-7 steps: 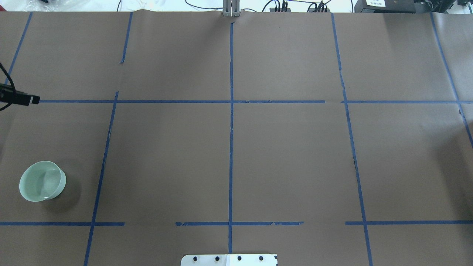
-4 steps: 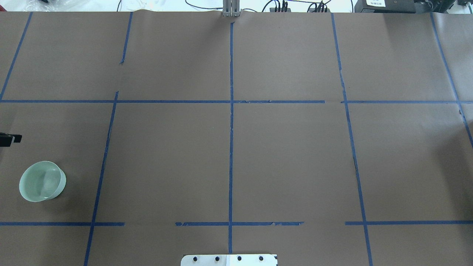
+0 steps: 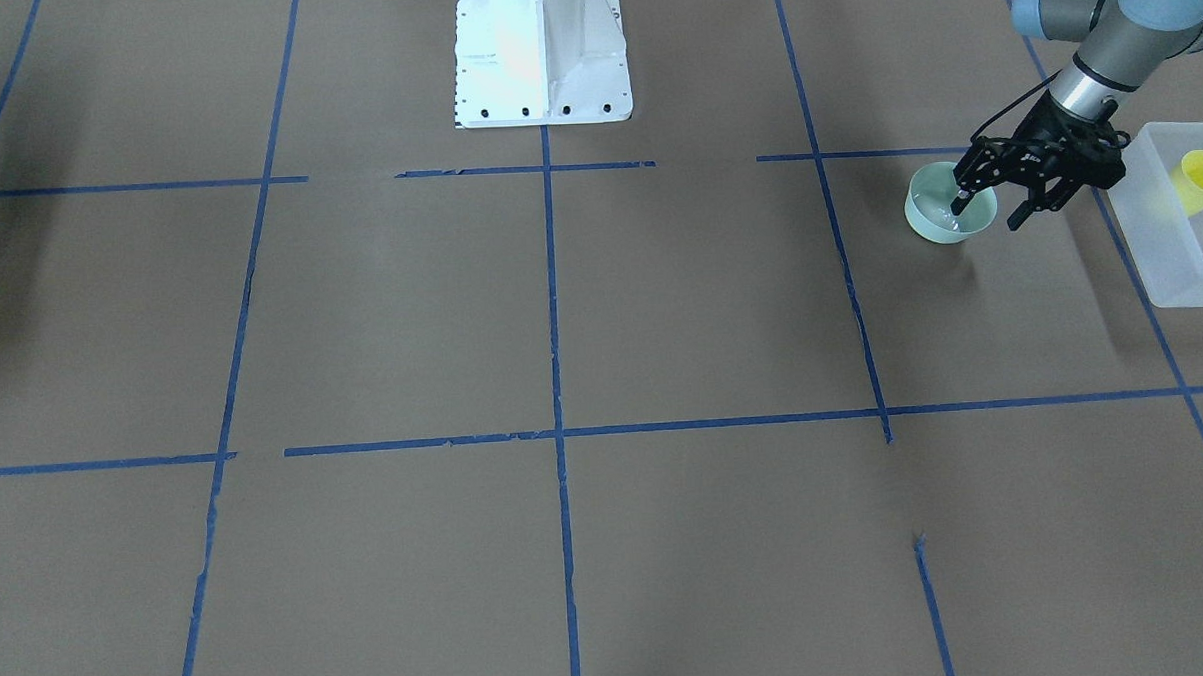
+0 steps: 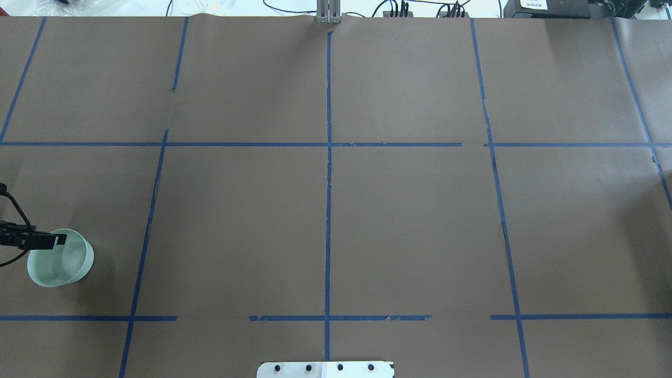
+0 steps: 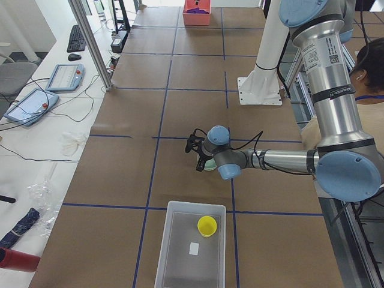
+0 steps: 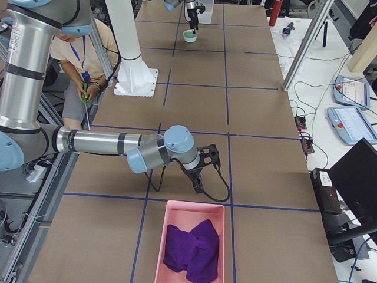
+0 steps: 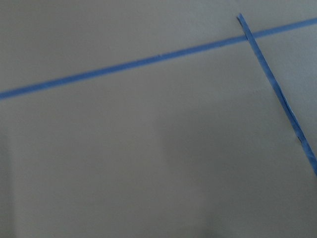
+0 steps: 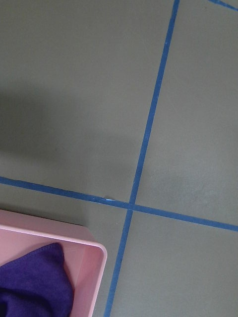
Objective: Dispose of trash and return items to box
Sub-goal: 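Lower the left gripper onto the rim of the pale green bowl and grasp it, then lift the green bowl with the left gripper and carry it toward the clear box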
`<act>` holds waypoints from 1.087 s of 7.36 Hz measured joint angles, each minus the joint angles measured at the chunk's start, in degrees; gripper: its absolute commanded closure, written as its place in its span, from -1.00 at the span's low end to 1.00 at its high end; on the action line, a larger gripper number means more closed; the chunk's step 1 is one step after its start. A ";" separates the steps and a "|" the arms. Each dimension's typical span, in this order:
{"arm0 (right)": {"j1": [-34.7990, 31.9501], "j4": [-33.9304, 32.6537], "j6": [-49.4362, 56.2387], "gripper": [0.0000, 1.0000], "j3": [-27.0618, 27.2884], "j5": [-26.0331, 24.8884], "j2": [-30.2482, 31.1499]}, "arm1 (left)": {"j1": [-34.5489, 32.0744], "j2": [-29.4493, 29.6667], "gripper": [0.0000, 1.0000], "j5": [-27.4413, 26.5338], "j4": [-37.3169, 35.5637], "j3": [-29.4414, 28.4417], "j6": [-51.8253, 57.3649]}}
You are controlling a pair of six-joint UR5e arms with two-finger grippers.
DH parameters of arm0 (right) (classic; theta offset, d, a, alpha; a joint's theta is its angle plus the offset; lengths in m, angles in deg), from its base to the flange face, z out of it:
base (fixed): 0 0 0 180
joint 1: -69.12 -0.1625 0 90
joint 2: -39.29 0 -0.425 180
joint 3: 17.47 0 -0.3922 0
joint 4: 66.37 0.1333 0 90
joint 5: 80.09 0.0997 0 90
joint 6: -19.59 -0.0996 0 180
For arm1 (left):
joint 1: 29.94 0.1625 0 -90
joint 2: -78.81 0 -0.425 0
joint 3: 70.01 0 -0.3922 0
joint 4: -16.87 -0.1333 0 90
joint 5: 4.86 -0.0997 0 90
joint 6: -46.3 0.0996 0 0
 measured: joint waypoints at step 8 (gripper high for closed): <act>0.00 0.20 0.03 -1.00 0.00 0.18 0.64 | -17.12 -3.91 1.00 17.54 0.29 1.50 24.98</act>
